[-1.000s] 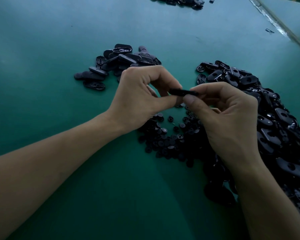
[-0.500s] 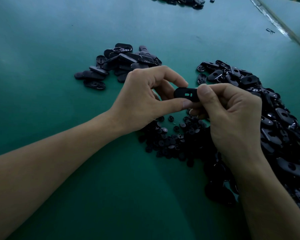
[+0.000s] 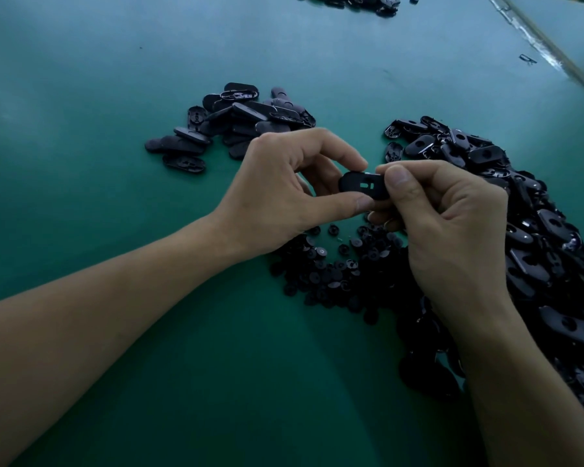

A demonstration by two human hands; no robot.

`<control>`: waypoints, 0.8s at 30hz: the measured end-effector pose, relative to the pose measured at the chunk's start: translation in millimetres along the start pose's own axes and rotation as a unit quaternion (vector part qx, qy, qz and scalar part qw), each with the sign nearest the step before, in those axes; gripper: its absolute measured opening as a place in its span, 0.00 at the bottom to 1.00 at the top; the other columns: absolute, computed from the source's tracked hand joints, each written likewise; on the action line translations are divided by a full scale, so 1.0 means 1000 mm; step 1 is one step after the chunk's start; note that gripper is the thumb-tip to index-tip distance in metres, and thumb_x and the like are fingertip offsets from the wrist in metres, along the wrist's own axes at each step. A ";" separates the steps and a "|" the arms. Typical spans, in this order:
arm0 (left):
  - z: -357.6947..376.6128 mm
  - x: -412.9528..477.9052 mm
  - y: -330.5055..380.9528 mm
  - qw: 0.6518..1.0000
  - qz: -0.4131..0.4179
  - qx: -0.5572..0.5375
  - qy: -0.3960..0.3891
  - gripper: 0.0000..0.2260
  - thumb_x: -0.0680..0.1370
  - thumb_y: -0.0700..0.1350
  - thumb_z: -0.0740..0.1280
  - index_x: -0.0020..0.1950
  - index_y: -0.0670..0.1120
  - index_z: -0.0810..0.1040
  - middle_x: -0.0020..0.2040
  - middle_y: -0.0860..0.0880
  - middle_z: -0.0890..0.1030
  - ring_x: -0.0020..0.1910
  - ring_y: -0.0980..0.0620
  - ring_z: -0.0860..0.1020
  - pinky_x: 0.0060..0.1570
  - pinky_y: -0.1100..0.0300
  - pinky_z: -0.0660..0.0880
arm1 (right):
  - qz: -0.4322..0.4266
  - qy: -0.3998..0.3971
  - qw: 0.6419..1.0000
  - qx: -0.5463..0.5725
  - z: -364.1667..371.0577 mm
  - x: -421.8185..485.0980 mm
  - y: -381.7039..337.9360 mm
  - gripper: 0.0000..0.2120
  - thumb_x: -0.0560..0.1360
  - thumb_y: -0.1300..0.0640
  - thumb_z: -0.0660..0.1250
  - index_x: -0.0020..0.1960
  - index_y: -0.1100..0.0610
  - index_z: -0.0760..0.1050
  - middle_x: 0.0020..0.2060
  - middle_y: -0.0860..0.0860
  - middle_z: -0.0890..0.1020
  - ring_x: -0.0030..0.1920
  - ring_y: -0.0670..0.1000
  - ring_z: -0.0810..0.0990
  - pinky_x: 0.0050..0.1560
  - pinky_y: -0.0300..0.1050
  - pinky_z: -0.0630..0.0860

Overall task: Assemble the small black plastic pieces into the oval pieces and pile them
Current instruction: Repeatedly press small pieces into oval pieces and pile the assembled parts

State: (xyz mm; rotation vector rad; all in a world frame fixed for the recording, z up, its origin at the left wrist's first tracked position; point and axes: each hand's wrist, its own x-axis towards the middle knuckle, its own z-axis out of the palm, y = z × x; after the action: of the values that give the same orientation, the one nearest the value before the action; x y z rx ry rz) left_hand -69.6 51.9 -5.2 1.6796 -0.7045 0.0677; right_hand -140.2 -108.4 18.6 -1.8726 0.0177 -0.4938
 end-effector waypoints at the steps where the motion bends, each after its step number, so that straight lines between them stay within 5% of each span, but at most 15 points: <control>1: 0.000 0.000 0.000 1.000 0.000 0.001 -0.001 0.12 0.70 0.45 0.80 0.50 0.50 0.82 0.37 0.47 0.84 0.33 0.59 0.79 0.32 0.65 0.72 | 0.000 -0.001 1.000 -0.003 0.000 0.000 0.000 0.06 0.81 0.60 0.67 0.48 0.54 0.81 0.36 0.46 0.86 0.35 0.44 0.85 0.36 0.32 0.77; 7: 0.000 0.000 0.000 1.000 0.002 0.001 0.001 0.12 0.70 0.45 0.80 0.50 0.49 0.82 0.37 0.46 0.84 0.33 0.57 0.80 0.32 0.66 0.71 | 0.004 0.005 1.000 -0.007 0.001 -0.001 0.000 0.05 0.80 0.59 0.68 0.48 0.53 0.81 0.36 0.48 0.86 0.36 0.45 0.85 0.37 0.34 0.78; 14: 0.001 0.000 -0.001 1.000 0.007 0.001 -0.001 0.12 0.70 0.45 0.80 0.50 0.49 0.82 0.38 0.47 0.85 0.33 0.56 0.80 0.32 0.66 0.71 | 0.005 -0.010 0.999 -0.038 -0.001 -0.002 0.000 0.01 0.78 0.57 0.71 0.49 0.53 0.82 0.37 0.49 0.86 0.39 0.49 0.86 0.43 0.49 0.84; 24: 0.000 -0.001 -0.003 1.000 0.007 0.008 0.005 0.11 0.71 0.45 0.79 0.51 0.50 0.82 0.38 0.49 0.83 0.33 0.57 0.79 0.32 0.64 0.73 | 0.003 -0.008 1.000 -0.021 0.001 -0.002 0.000 0.05 0.80 0.60 0.68 0.49 0.53 0.80 0.38 0.47 0.85 0.38 0.45 0.85 0.39 0.34 0.79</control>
State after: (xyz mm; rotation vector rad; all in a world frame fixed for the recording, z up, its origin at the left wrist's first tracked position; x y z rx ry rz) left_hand -68.9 51.9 -7.9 1.6887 -0.7105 0.0917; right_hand -141.8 -107.3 17.6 -1.9170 0.0231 -0.4764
